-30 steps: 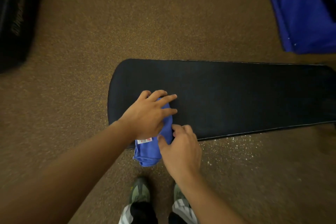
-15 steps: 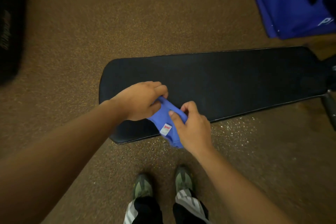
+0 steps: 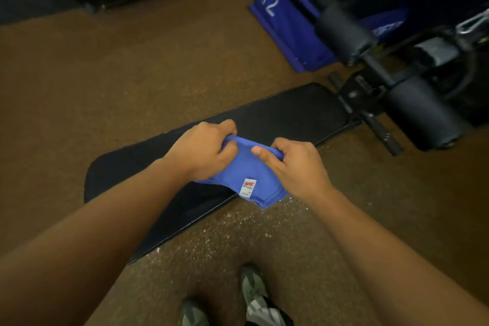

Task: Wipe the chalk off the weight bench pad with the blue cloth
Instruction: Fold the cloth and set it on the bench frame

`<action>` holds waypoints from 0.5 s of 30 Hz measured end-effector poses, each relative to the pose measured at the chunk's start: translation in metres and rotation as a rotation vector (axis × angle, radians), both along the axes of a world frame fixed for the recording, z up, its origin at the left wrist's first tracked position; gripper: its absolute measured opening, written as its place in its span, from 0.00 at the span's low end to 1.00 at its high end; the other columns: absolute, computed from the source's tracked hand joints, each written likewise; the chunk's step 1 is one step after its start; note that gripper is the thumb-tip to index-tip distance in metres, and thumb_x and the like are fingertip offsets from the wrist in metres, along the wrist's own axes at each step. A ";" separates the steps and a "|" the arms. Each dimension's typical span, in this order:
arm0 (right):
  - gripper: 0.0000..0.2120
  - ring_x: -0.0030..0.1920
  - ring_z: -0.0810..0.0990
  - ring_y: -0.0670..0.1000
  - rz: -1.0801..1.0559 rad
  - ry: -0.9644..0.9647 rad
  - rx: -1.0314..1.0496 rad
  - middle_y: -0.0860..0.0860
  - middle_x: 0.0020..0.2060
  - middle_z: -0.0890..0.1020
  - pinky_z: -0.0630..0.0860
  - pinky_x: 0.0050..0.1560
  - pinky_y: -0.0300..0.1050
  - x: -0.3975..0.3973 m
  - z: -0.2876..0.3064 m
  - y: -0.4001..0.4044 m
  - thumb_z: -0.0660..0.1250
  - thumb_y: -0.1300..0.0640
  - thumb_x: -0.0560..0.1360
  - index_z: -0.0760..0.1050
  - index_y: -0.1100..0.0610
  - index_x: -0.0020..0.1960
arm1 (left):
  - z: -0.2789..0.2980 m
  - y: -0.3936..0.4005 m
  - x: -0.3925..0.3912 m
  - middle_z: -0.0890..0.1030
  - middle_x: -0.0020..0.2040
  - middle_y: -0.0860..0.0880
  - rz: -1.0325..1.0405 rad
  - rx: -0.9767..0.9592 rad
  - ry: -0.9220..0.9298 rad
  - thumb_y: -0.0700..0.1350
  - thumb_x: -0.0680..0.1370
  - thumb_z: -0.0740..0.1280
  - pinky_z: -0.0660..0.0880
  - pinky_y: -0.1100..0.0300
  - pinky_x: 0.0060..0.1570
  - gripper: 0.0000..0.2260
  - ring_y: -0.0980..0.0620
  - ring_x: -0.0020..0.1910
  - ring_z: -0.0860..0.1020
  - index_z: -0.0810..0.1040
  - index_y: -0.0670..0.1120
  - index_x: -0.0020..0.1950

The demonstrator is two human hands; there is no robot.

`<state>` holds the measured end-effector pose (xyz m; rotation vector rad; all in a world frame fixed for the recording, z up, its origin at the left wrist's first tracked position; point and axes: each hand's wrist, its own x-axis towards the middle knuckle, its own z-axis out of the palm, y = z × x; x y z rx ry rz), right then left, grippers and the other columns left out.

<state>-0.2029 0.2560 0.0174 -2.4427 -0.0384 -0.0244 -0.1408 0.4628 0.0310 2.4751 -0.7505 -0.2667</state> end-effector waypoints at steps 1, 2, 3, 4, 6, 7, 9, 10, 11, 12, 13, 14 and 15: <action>0.31 0.27 0.72 0.53 -0.041 -0.034 -0.011 0.50 0.25 0.72 0.72 0.29 0.53 0.000 0.012 -0.013 0.53 0.26 0.70 0.67 0.55 0.33 | 0.011 -0.014 0.004 0.72 0.30 0.50 -0.022 -0.005 -0.050 0.56 0.75 0.54 0.61 0.56 0.29 0.13 0.52 0.28 0.70 0.71 0.48 0.43; 0.32 0.27 0.72 0.53 -0.079 -0.065 -0.026 0.52 0.25 0.72 0.71 0.29 0.53 0.000 0.022 -0.025 0.54 0.26 0.70 0.68 0.56 0.32 | 0.022 -0.028 0.009 0.72 0.29 0.51 -0.047 -0.012 -0.099 0.60 0.76 0.54 0.60 0.57 0.29 0.17 0.53 0.28 0.71 0.71 0.48 0.41; 0.32 0.27 0.72 0.53 -0.114 -0.092 -0.043 0.52 0.25 0.72 0.71 0.29 0.54 0.000 0.033 -0.039 0.55 0.27 0.70 0.69 0.57 0.32 | 0.032 -0.042 0.013 0.72 0.28 0.51 -0.074 -0.016 -0.140 0.64 0.76 0.53 0.60 0.57 0.29 0.20 0.52 0.28 0.71 0.70 0.48 0.39; 0.33 0.27 0.73 0.53 -0.146 -0.118 -0.063 0.53 0.25 0.73 0.71 0.29 0.54 0.000 0.042 -0.054 0.56 0.27 0.70 0.69 0.57 0.32 | 0.042 -0.057 0.017 0.72 0.28 0.51 -0.101 -0.015 -0.174 0.66 0.75 0.52 0.61 0.56 0.29 0.23 0.51 0.28 0.72 0.70 0.48 0.38; 0.32 0.28 0.73 0.54 -0.202 -0.170 -0.110 0.53 0.24 0.73 0.71 0.29 0.54 -0.001 0.060 -0.086 0.57 0.27 0.70 0.70 0.57 0.32 | 0.060 -0.090 0.025 0.71 0.29 0.52 -0.153 -0.013 -0.233 0.68 0.74 0.51 0.62 0.55 0.30 0.24 0.48 0.30 0.72 0.69 0.48 0.38; 0.32 0.28 0.73 0.54 -0.228 -0.193 -0.134 0.52 0.24 0.73 0.71 0.30 0.54 -0.002 0.068 -0.103 0.57 0.27 0.70 0.70 0.57 0.32 | 0.068 -0.108 0.028 0.70 0.28 0.52 -0.178 -0.018 -0.263 0.69 0.74 0.51 0.62 0.55 0.31 0.24 0.47 0.30 0.72 0.68 0.49 0.38; 0.32 0.28 0.73 0.53 -0.288 -0.230 -0.181 0.51 0.24 0.72 0.70 0.30 0.51 -0.007 0.083 -0.138 0.56 0.26 0.69 0.69 0.56 0.31 | 0.082 -0.146 0.032 0.67 0.28 0.54 -0.229 -0.033 -0.331 0.69 0.73 0.51 0.62 0.54 0.31 0.24 0.45 0.31 0.71 0.66 0.49 0.38; 0.32 0.29 0.73 0.53 -0.322 -0.238 -0.202 0.50 0.24 0.72 0.68 0.30 0.49 -0.011 0.090 -0.157 0.56 0.26 0.68 0.69 0.56 0.32 | 0.087 -0.167 0.034 0.66 0.28 0.54 -0.255 -0.040 -0.363 0.69 0.73 0.51 0.63 0.53 0.31 0.24 0.44 0.31 0.70 0.66 0.48 0.37; 0.33 0.29 0.73 0.53 -0.352 -0.238 -0.221 0.50 0.24 0.72 0.66 0.29 0.48 -0.015 0.096 -0.174 0.56 0.25 0.68 0.69 0.56 0.31 | 0.092 -0.188 0.035 0.66 0.28 0.53 -0.280 -0.044 -0.393 0.69 0.73 0.51 0.63 0.53 0.31 0.25 0.44 0.31 0.69 0.67 0.47 0.38; 0.32 0.28 0.72 0.53 -0.380 -0.232 -0.235 0.50 0.24 0.72 0.64 0.29 0.48 -0.020 0.101 -0.191 0.56 0.25 0.68 0.69 0.56 0.31 | 0.096 -0.207 0.034 0.66 0.28 0.52 -0.305 -0.047 -0.416 0.69 0.73 0.51 0.63 0.53 0.31 0.26 0.44 0.31 0.68 0.67 0.47 0.38; 0.31 0.28 0.72 0.52 -0.410 -0.220 -0.247 0.50 0.24 0.72 0.63 0.29 0.47 -0.026 0.105 -0.209 0.58 0.25 0.68 0.68 0.55 0.31 | 0.099 -0.228 0.034 0.67 0.29 0.51 -0.332 -0.046 -0.430 0.69 0.73 0.50 0.62 0.53 0.32 0.26 0.44 0.32 0.68 0.68 0.46 0.39; 0.30 0.28 0.72 0.51 -0.438 -0.204 -0.256 0.50 0.24 0.72 0.62 0.28 0.47 -0.032 0.108 -0.226 0.59 0.26 0.69 0.67 0.54 0.31 | 0.101 -0.247 0.032 0.69 0.30 0.49 -0.358 -0.044 -0.437 0.67 0.73 0.50 0.61 0.53 0.32 0.25 0.43 0.32 0.69 0.68 0.46 0.40; 0.29 0.28 0.72 0.51 -0.460 -0.185 -0.264 0.49 0.24 0.72 0.62 0.28 0.46 -0.039 0.111 -0.243 0.61 0.28 0.70 0.68 0.54 0.31 | 0.103 -0.267 0.031 0.70 0.31 0.48 -0.383 -0.045 -0.435 0.65 0.72 0.50 0.61 0.53 0.32 0.24 0.41 0.33 0.70 0.69 0.46 0.41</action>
